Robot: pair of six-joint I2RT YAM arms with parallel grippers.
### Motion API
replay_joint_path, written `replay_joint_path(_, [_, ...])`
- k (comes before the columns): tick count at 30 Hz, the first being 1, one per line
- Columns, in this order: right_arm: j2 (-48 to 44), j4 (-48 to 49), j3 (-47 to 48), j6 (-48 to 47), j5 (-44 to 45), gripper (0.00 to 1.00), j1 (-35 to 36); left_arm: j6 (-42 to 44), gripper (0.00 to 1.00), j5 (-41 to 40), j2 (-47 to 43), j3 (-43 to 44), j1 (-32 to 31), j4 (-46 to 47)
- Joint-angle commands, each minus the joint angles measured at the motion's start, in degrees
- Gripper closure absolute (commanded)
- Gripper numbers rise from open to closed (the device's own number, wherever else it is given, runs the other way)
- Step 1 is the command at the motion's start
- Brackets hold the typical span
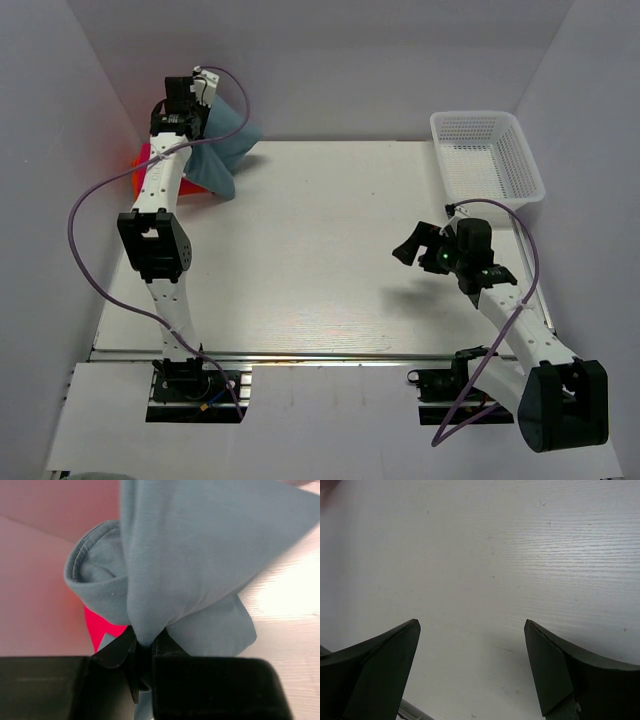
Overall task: Fold and stack the t-shirts
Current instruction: Put the neatly folded tshirt into the corner of the board with the left arm
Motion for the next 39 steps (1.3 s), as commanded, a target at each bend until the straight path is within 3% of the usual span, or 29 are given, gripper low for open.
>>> replay_joint_path(1, [1.26,3.34,2.4,1.75,-2.29,0.1,-0.12,0.93,1.0,-1.14,-2.35,4.1,2.28,5.15])
replay_joint_path(13, [7.23,6.15,3.54,3.51,-5.98,0.1,0.06,-2.24,1.0,2.02,-2.88,5.25,10.98,6.73])
replay_joint_path(28, [13.82,9.14,6.97,5.0,-8.8,0.1,0.24,-7.07,0.99,3.87,8.63,6.13,17.93,11.12])
replay_joint_path(31, [16.1,10.63,7.23,5.79,-10.12,0.1,0.5,-9.44,0.82,-4.78,11.96,9.71,17.93,10.52])
replay_joint_path(32, [16.72,11.07,7.41,5.97,-10.81,0.1,0.24,-10.66,0.39,-6.92,12.58,9.73,17.93,10.51])
replay_joint_path(33, [17.08,11.25,7.76,6.06,-10.82,0.1,0.24,-11.2,0.16,-7.81,12.59,9.73,17.93,10.51])
replay_joint_path(34, [17.51,11.16,7.94,6.06,-11.17,0.1,0.32,-11.2,0.01,-7.82,12.59,8.77,17.93,10.51])
replay_joint_path(39, [18.49,11.42,8.29,5.62,-12.05,0.1,0.76,-14.71,0.0,-10.54,12.06,8.49,17.93,10.52])
